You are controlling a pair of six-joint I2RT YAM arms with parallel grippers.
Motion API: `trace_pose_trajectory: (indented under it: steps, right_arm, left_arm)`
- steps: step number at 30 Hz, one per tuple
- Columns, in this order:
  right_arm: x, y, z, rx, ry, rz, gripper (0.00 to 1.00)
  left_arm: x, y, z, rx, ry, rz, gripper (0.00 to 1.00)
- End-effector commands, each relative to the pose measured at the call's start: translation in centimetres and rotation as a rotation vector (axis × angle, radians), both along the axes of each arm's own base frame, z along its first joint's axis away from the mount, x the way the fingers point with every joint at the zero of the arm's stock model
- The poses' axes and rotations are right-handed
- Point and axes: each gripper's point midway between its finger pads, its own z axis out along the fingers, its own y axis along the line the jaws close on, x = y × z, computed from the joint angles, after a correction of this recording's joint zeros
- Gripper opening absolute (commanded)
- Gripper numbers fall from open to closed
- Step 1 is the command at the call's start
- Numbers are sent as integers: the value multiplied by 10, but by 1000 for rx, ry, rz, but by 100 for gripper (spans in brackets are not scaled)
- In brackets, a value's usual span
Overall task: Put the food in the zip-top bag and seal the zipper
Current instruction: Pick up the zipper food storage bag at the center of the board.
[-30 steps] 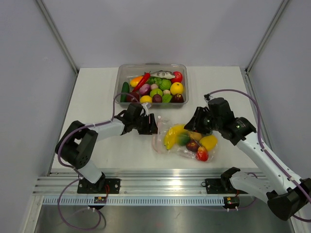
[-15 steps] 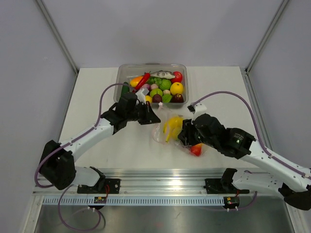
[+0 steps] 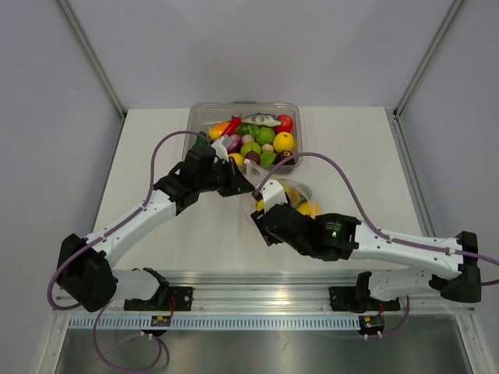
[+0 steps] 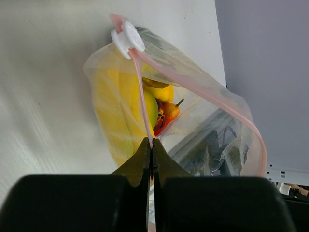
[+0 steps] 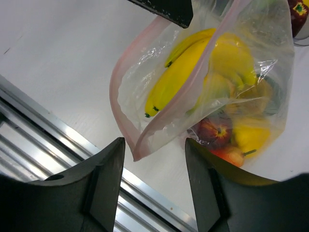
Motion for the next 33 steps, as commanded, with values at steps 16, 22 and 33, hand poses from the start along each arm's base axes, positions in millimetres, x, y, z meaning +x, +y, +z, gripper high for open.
trace_pose_trajectory:
  steps: [16, 22, 33]
  right_arm:
    - [9, 34, -27, -42, -16, -63, 39]
    - [18, 15, -21, -17, -38, -198, 50]
    - [46, 22, -4, 114, 38, -316, 7]
  left_arm:
    - [9, 9, 26, 26, -89, 48, 0]
    - [8, 13, 27, 29, -99, 61, 0]
    - [8, 21, 31, 78, -121, 67, 0]
